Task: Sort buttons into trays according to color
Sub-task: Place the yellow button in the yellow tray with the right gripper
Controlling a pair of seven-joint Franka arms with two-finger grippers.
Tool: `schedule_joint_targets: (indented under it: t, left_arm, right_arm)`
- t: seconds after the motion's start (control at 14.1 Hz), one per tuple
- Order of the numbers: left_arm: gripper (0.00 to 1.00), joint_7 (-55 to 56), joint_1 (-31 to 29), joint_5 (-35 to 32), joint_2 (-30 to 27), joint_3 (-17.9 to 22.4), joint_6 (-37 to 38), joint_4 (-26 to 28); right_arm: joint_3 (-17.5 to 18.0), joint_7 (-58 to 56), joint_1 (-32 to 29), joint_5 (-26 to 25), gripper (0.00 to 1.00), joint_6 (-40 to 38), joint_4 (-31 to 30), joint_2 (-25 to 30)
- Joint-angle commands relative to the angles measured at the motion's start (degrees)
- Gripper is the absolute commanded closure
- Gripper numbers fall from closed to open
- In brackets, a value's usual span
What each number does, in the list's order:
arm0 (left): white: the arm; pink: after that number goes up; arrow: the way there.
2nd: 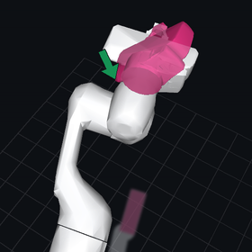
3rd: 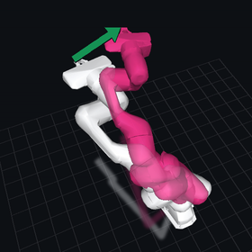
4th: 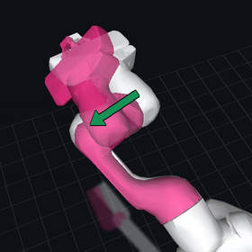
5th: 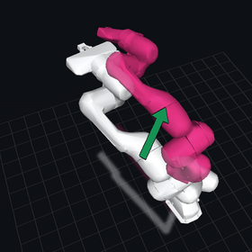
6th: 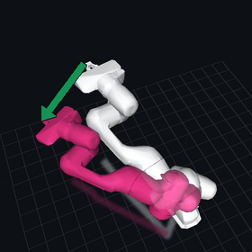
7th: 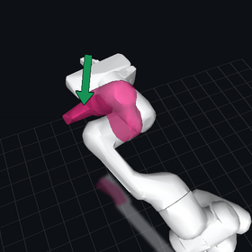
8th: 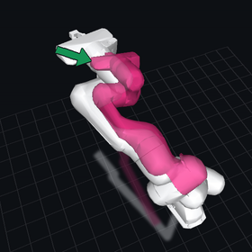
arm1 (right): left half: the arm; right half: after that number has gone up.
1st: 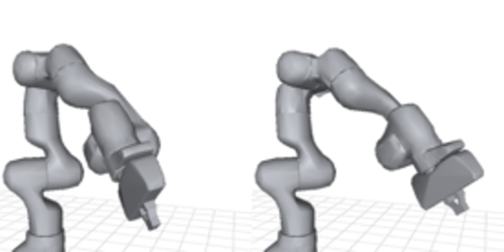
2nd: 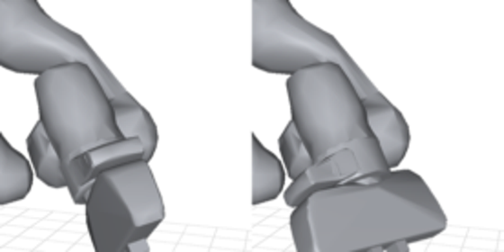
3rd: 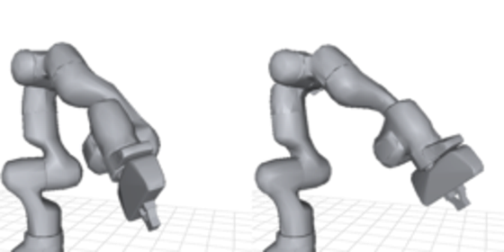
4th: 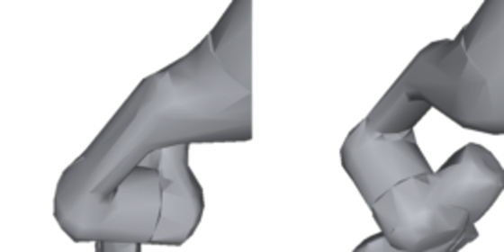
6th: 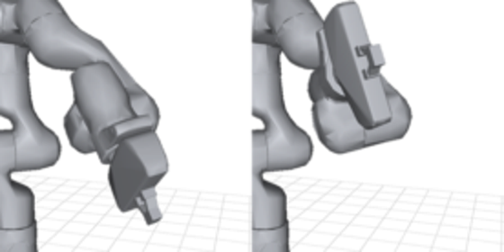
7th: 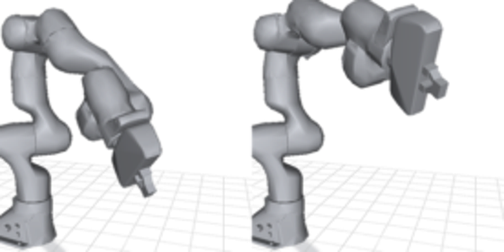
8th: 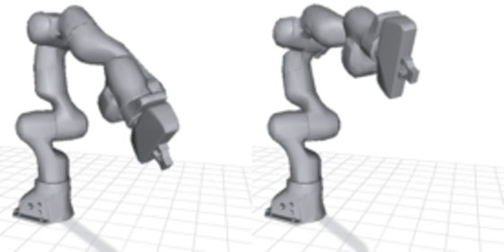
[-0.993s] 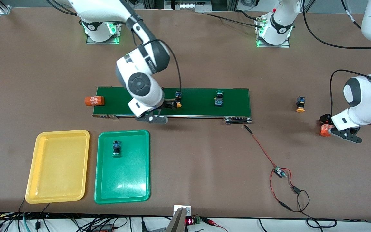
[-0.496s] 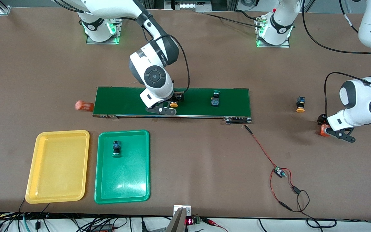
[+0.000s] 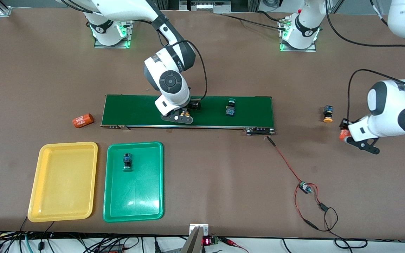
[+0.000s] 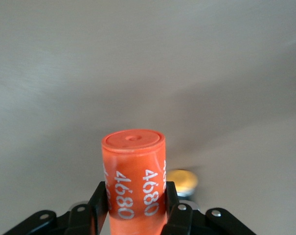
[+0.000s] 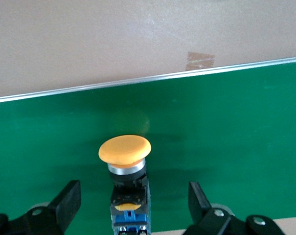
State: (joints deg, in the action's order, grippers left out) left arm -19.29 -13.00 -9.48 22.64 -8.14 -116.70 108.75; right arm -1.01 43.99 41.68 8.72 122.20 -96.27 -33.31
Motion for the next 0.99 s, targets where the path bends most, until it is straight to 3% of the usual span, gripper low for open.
schedule_joint_targets:
  t: [0.0,0.14,0.35,0.64,0.92]
  left_arm:
    - [0.78,10.2,0.9,4.8,-2.3,-4.9,5.2,0.9]
    - [0.78,17.8,2.4,8.2,-2.2,-8.8,5.7,1.1]
    - [0.78,26.4,3.9,8.6,-1.7,-14.2,5.5,1.1]
    - [0.77,35.5,4.8,9.3,-1.5,-20.6,4.9,1.7]
    - [0.77,48.0,7.3,9.5,1.3,-23.7,-2.7,3.7]
  right_arm:
    - [-0.5,0.7,0.3,0.2,0.64,0.1,-1.9,1.8]
    - [-0.5,0.0,-0.2,0.4,0.83,-0.2,-2.2,1.7]
    - [-0.5,-0.3,-0.3,0.4,0.99,0.0,-1.9,0.9]
    - [-0.7,-0.5,-4.9,1.1,1.00,-1.4,3.0,2.5]
    - [-1.5,-5.3,-11.6,0.3,1.00,-10.2,13.3,2.1]
